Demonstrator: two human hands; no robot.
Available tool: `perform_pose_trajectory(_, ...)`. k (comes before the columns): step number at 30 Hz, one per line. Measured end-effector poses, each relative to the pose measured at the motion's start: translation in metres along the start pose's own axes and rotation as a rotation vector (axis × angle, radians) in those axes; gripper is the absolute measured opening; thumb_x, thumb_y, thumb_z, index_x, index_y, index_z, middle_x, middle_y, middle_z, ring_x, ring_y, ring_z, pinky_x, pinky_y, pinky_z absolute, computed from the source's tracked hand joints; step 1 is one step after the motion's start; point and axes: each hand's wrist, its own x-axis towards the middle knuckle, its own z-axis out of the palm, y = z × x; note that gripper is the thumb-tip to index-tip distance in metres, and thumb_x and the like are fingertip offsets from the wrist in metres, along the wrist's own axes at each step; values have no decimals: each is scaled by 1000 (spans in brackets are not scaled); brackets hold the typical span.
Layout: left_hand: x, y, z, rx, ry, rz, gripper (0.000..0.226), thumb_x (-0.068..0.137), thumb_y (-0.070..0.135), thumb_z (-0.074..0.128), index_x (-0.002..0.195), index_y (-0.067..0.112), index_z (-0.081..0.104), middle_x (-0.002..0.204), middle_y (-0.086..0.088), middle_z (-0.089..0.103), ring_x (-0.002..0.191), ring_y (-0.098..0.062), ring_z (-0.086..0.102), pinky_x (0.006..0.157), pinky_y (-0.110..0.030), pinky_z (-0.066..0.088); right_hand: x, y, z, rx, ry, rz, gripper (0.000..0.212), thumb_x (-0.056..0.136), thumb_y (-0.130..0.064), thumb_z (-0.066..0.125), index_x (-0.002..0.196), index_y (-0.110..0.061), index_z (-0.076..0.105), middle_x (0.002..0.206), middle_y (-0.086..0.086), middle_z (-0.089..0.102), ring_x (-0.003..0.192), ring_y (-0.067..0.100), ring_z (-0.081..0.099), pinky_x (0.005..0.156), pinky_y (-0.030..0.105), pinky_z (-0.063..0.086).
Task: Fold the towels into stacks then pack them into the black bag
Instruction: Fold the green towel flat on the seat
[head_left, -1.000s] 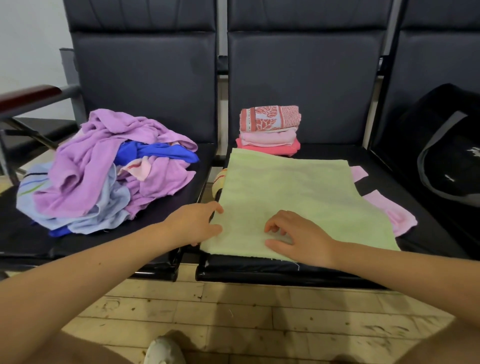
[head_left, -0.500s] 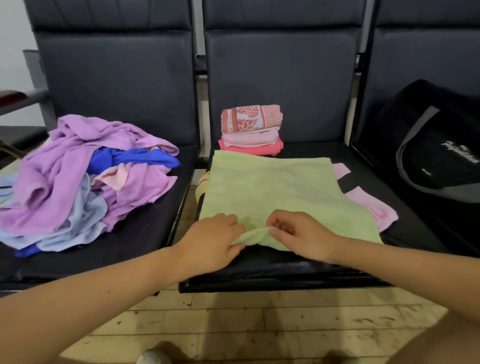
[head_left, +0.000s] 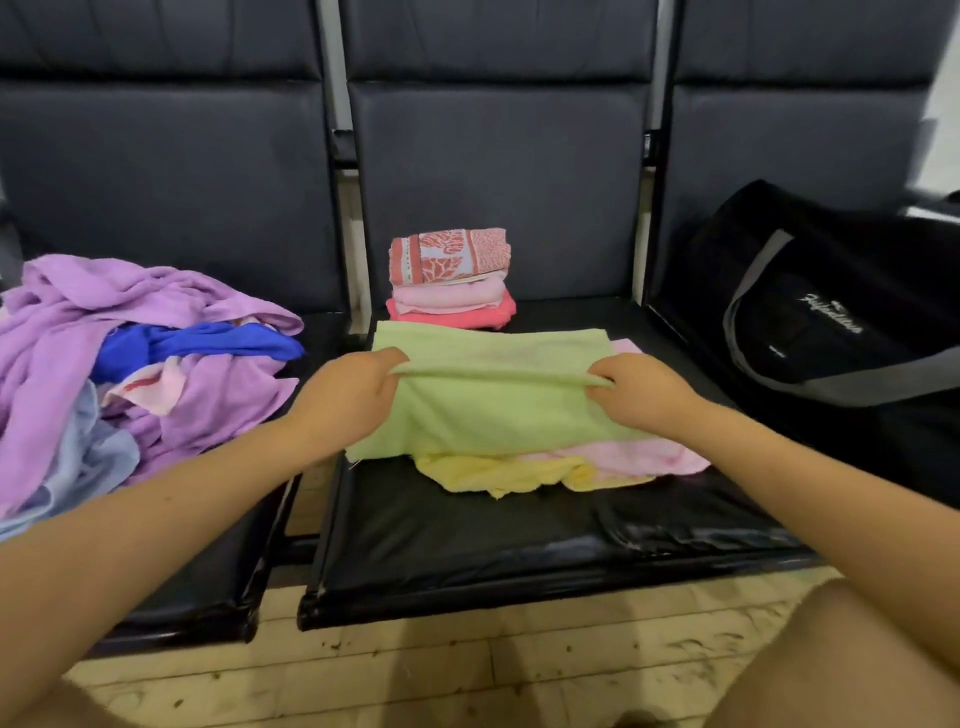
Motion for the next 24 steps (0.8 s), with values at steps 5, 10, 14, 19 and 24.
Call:
perform_pose_trajectory(5,15,2,-4,-67,82,-53,30,99,12,41,121,8,60,110,-15,67,99,-33,61,80,-36,45,4,27,-13,85,217,157,23,92,-14,46,75,-12,60,79,4,61,79,27,58,62,32,38)
perform_pose_trajectory(10,25,0,-3,-364,154,-270,28,99,25,46,106,8,67,102,-6,65,94,-21,57,72,-27,38,-5,34,-15,858,214,357,28,94,-29,56,73,-11,59,76,4,55,76,17,51,73,34,44)
perform_pose_trajectory(14,25,0,5,-810,32,-469,31,100,32,45,124,18,58,119,1,59,110,-20,56,101,-37,43,-10,27,-8,1060,104,476,35,95,-37,53,115,-10,62,118,7,63,112,26,57,105,45,42)
perform_pose_trajectory(19,21,8,17,-710,-148,-457,41,100,36,42,132,12,54,132,-3,55,120,-21,50,104,-33,36,-15,23,2,694,-9,443,35,98,-35,44,110,-8,63,109,7,65,105,23,58,95,35,42)
perform_pose_trajectory(24,17,21,30,-390,-426,-360,35,101,37,38,123,20,58,124,6,54,110,-11,46,91,-23,35,-19,33,9,537,-164,415,36,90,-45,49,88,-13,66,92,3,69,88,20,63,85,40,48)
